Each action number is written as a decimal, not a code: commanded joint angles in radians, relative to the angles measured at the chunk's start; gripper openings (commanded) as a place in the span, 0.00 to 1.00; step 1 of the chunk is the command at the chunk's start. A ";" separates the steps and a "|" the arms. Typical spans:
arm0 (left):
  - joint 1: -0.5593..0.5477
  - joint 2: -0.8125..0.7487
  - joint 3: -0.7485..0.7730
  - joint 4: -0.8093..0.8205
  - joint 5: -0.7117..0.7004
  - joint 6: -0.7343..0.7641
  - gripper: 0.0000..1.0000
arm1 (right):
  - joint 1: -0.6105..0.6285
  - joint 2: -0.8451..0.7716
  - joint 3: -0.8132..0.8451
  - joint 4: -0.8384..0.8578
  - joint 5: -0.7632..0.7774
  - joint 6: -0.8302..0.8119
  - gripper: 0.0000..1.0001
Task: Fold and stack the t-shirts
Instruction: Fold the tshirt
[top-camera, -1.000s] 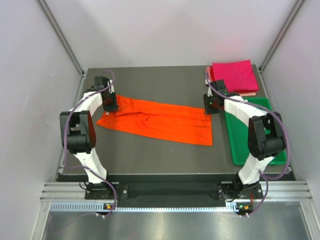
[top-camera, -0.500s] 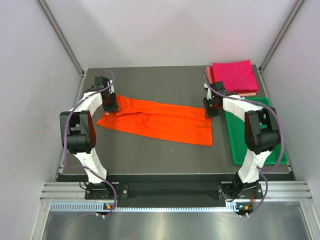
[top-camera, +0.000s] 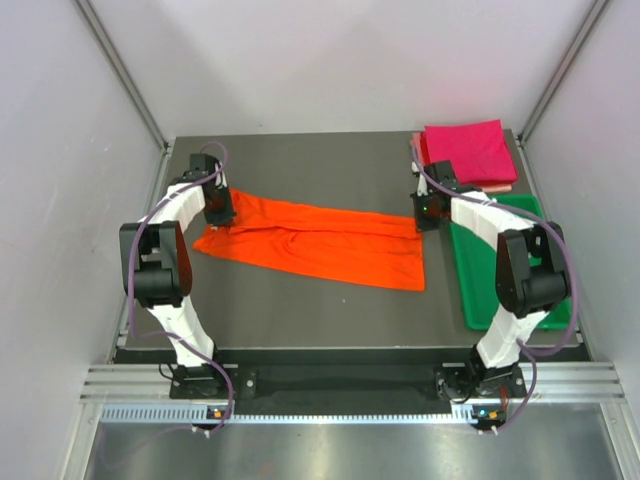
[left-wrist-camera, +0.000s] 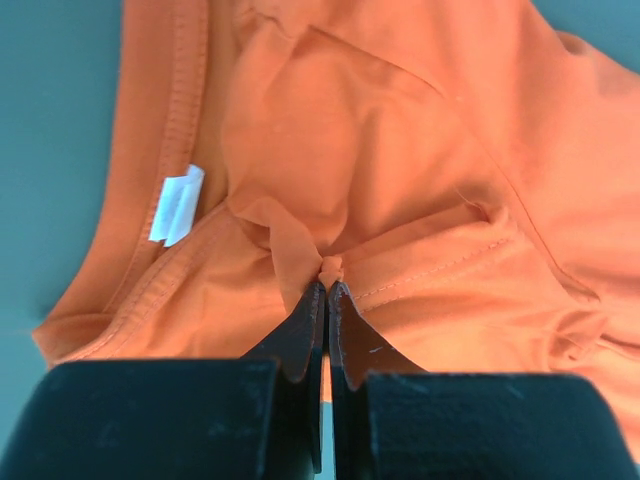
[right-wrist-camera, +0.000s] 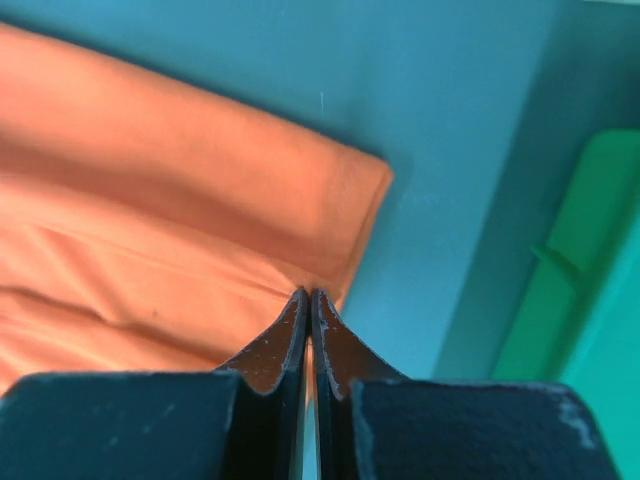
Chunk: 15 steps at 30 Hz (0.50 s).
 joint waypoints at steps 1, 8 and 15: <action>0.003 -0.037 0.014 -0.020 -0.063 -0.029 0.00 | 0.004 -0.098 -0.037 0.037 0.026 0.018 0.00; 0.003 -0.048 -0.017 -0.020 -0.063 -0.037 0.00 | 0.037 -0.155 -0.154 0.094 0.075 0.058 0.00; -0.007 -0.047 -0.075 -0.041 -0.078 -0.046 0.05 | 0.081 -0.189 -0.209 0.099 0.105 0.076 0.10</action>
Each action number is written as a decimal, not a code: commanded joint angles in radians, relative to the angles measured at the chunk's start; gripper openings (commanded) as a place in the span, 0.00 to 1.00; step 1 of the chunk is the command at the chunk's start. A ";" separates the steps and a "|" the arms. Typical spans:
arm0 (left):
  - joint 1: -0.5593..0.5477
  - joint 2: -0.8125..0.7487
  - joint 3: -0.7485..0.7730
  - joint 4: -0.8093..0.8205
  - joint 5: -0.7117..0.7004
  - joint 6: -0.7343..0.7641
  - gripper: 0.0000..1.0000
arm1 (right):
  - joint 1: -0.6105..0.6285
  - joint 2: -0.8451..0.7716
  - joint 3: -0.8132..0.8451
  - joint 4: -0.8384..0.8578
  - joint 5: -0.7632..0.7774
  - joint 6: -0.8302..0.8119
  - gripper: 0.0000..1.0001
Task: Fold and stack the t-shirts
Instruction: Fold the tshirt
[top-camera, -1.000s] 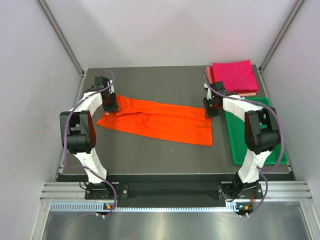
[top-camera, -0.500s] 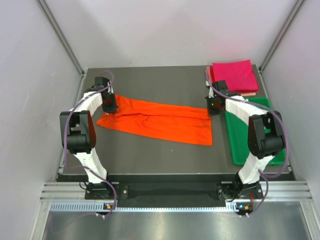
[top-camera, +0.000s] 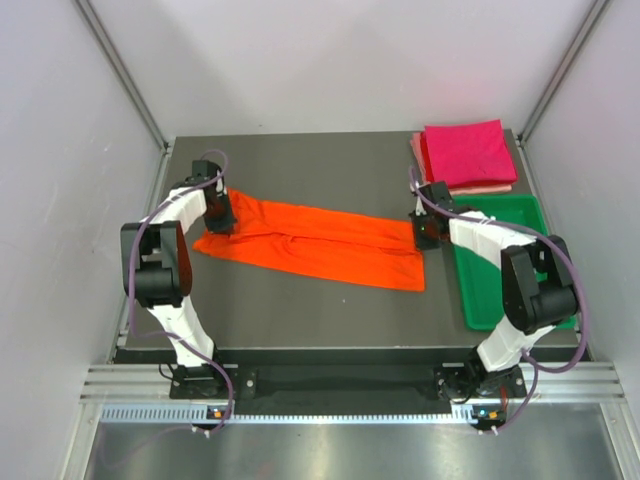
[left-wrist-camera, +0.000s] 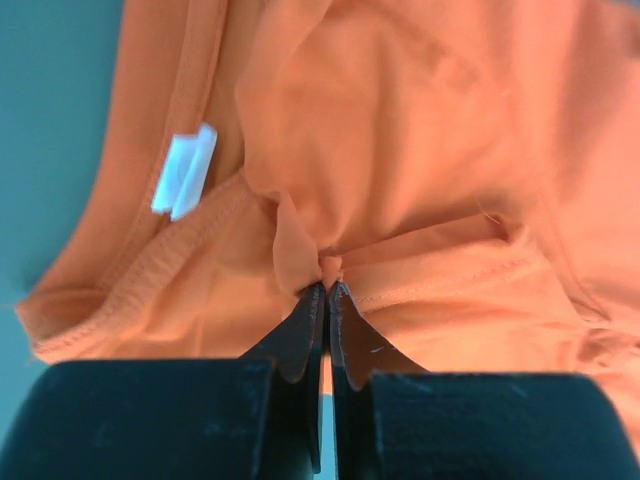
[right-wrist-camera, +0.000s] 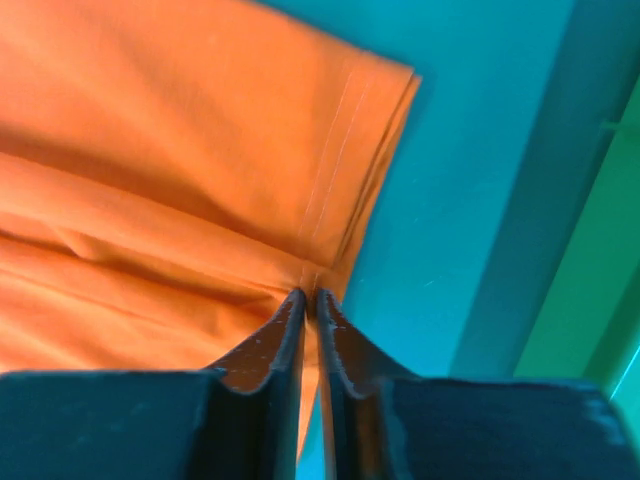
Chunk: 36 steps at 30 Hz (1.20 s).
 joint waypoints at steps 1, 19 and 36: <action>-0.004 -0.058 -0.035 -0.045 -0.045 -0.013 0.12 | 0.028 -0.073 -0.004 0.013 0.045 0.019 0.12; -0.305 0.038 0.131 0.145 0.248 -0.073 0.25 | 0.131 0.074 0.180 0.015 0.030 0.170 0.20; -0.363 0.110 0.079 0.114 0.156 -0.139 0.22 | 0.172 0.032 0.068 -0.016 0.139 0.225 0.20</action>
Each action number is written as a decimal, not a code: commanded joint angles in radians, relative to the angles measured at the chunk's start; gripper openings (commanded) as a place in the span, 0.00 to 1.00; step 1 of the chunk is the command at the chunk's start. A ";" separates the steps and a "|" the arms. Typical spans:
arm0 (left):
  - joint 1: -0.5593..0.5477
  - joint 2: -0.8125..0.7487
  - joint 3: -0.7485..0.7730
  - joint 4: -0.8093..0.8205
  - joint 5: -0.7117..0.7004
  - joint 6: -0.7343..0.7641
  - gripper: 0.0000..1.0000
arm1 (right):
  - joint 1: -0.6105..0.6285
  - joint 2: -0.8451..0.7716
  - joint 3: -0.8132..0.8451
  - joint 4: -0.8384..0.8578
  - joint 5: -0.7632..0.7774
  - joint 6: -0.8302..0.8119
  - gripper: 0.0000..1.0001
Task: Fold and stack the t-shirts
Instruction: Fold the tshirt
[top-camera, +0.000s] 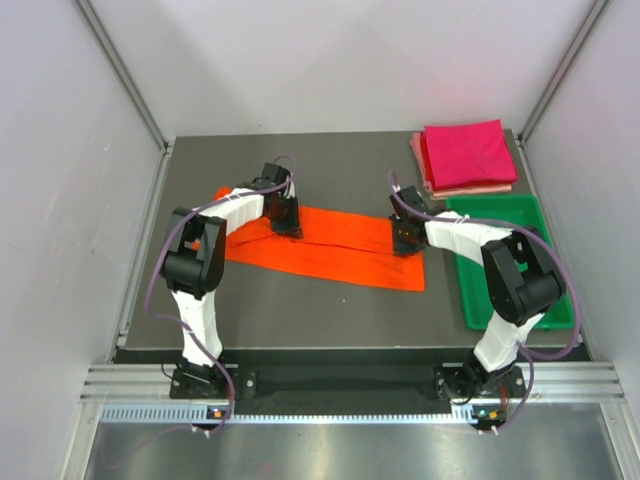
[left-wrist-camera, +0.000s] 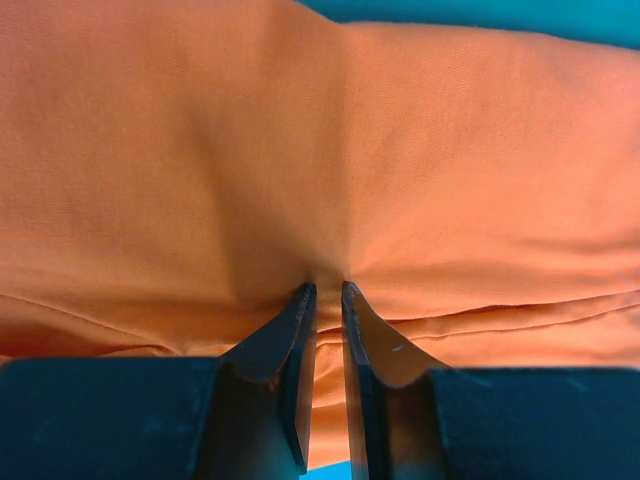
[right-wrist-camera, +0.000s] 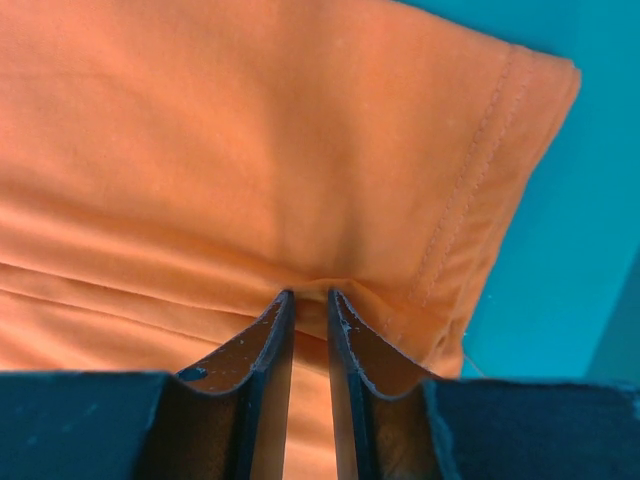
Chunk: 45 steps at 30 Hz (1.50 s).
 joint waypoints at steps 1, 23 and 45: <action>-0.007 -0.034 0.026 -0.010 -0.004 -0.018 0.22 | 0.011 -0.066 0.026 -0.023 0.037 0.018 0.21; -0.021 -0.057 0.051 -0.057 -0.062 -0.056 0.24 | 0.008 -0.108 -0.011 -0.061 0.193 -0.001 0.20; 0.367 0.043 0.321 -0.128 -0.116 0.087 0.29 | -0.042 -0.016 -0.071 0.024 0.216 -0.007 0.17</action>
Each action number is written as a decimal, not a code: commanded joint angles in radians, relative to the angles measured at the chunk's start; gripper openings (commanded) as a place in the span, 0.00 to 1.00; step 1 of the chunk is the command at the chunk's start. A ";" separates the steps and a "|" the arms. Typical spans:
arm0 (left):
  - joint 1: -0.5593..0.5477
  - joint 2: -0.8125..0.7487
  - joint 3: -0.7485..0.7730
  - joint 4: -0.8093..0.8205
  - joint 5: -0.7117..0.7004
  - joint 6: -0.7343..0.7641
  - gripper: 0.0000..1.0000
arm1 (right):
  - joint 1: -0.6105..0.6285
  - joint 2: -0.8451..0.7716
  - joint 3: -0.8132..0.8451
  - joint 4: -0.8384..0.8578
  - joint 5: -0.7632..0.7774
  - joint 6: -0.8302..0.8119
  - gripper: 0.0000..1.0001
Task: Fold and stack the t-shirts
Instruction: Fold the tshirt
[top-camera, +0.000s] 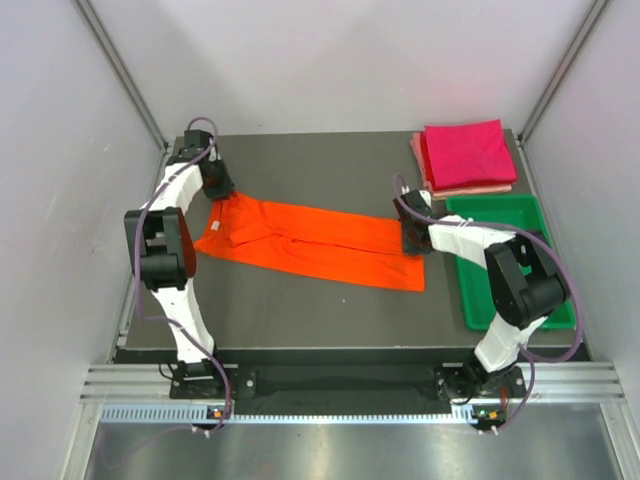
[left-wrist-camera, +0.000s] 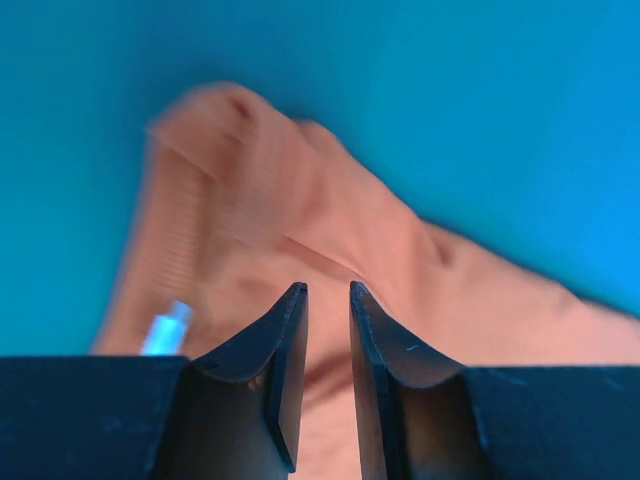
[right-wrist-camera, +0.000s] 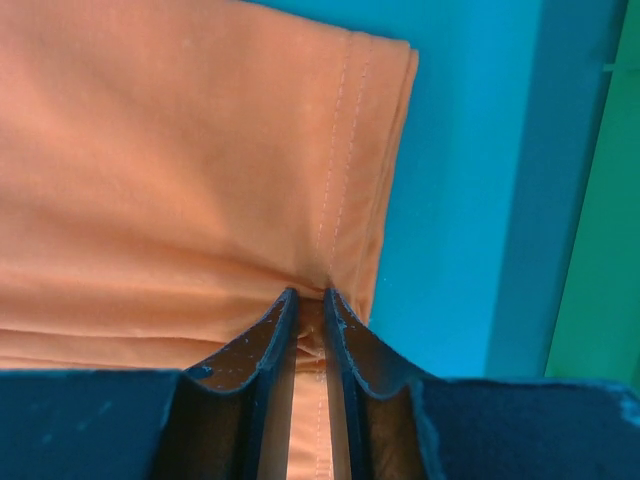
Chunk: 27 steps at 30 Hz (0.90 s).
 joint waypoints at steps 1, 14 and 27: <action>0.018 0.043 0.073 -0.005 -0.019 0.054 0.29 | -0.027 0.015 -0.027 0.028 0.037 -0.008 0.18; 0.136 0.217 0.186 0.055 0.021 0.000 0.23 | -0.076 -0.016 -0.050 0.042 0.028 -0.027 0.18; 0.164 0.178 0.232 0.081 0.170 0.019 0.32 | -0.085 -0.023 -0.052 0.048 0.000 -0.027 0.18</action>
